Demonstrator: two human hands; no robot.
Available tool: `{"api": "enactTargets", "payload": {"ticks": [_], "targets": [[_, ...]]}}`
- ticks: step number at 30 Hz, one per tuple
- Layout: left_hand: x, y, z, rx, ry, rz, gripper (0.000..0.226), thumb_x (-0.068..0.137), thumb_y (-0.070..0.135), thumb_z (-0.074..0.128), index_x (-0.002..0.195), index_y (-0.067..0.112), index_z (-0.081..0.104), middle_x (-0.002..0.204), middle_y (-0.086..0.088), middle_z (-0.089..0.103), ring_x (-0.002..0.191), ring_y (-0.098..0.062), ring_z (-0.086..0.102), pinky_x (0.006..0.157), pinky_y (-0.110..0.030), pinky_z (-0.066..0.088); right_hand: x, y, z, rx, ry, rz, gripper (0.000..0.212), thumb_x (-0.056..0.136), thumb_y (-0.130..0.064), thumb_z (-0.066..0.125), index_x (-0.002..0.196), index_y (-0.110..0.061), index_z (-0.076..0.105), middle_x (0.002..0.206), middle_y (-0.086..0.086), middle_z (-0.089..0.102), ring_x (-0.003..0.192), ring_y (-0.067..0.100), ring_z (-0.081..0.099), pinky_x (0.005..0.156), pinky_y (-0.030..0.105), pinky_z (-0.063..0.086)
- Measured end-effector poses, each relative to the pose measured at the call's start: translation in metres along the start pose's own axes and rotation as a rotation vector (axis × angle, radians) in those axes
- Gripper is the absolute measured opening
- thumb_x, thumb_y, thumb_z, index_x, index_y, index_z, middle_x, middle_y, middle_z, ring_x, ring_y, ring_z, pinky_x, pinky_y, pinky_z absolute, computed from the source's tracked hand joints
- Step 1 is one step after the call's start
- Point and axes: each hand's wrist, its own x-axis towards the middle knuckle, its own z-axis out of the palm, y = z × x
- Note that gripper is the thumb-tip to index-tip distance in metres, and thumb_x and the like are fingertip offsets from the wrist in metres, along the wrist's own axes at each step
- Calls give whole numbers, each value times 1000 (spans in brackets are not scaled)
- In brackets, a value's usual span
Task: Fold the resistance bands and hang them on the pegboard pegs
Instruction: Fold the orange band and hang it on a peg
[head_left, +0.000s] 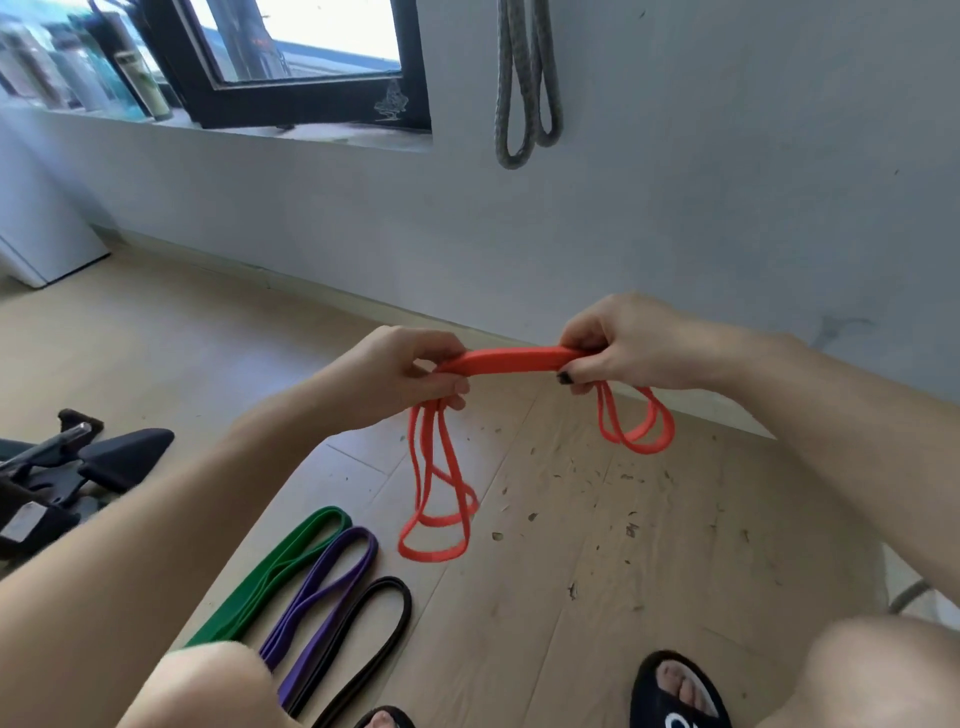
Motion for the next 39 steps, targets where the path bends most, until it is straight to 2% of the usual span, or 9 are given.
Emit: {"api": "enactTargets", "payload": {"ticks": [3, 8, 10, 15, 21, 23, 29, 33, 39], "targets": [[28, 7, -20, -14, -22, -5, 12, 96, 20, 69, 106, 13, 69, 96, 4, 79, 91, -11, 77, 89, -32, 61, 17, 8, -21, 65, 47, -7, 8, 94, -17, 72, 90, -22, 76, 78, -11, 77, 76, 4, 74, 75, 22, 54], [91, 26, -66, -30, -5, 10, 7, 99, 18, 66, 104, 15, 70, 90, 1, 79, 88, -14, 77, 83, -28, 61, 47, 20, -75, 187, 220, -42, 8, 95, -15, 70, 95, -18, 77, 80, -6, 78, 80, 8, 75, 70, 14, 53], [115, 42, -85, 30, 8, 37, 6, 97, 19, 69, 102, 17, 71, 88, 5, 78, 84, -12, 77, 81, -23, 61, 53, 18, -102, 205, 297, -46, 10, 96, -17, 68, 97, -19, 77, 81, -8, 78, 80, 6, 75, 75, 14, 53], [161, 116, -151, 110, 25, 73, 12, 91, 25, 74, 102, 20, 74, 86, 9, 78, 79, -5, 76, 79, -19, 60, 54, -6, -193, 301, 427, -37, 9, 96, -16, 69, 98, -17, 78, 86, -1, 78, 88, 12, 74, 93, 37, 57], [198, 235, -259, 121, 13, 86, 6, 93, 24, 73, 99, 26, 73, 83, 14, 77, 80, -4, 75, 79, -17, 57, 32, -64, -323, 406, 454, 15, 10, 99, -11, 65, 99, -14, 74, 87, 1, 77, 88, 11, 76, 86, 23, 57], [209, 271, -292, 166, 2, 91, 7, 92, 25, 76, 98, 28, 72, 80, 15, 75, 77, -1, 72, 77, -19, 54, 22, -86, -366, 451, 482, 23, 11, 99, -8, 64, 99, -12, 73, 85, 1, 76, 86, 13, 76, 83, 21, 57], [231, 362, -369, 275, -119, 116, 15, 92, 22, 76, 105, 22, 70, 90, 14, 74, 83, 6, 70, 89, -30, 60, -11, -146, -481, 504, 545, 42, 12, 99, -10, 64, 99, -15, 74, 80, 5, 75, 83, 19, 76, 81, 28, 59], [242, 409, -411, 243, -127, 147, 8, 95, 19, 72, 101, 20, 68, 88, 8, 75, 82, -4, 74, 86, -37, 61, -29, -170, -529, 457, 556, 72, 13, 100, -11, 64, 95, -19, 74, 79, 1, 74, 82, 15, 74, 81, 27, 59], [260, 460, -440, 171, -107, 220, 11, 99, 17, 64, 109, 21, 62, 88, 6, 76, 79, -4, 76, 73, -14, 58, -41, -185, -565, 574, 680, 85, 14, 102, -14, 59, 97, -14, 73, 78, 7, 73, 77, 22, 71, 78, 34, 57]]}}
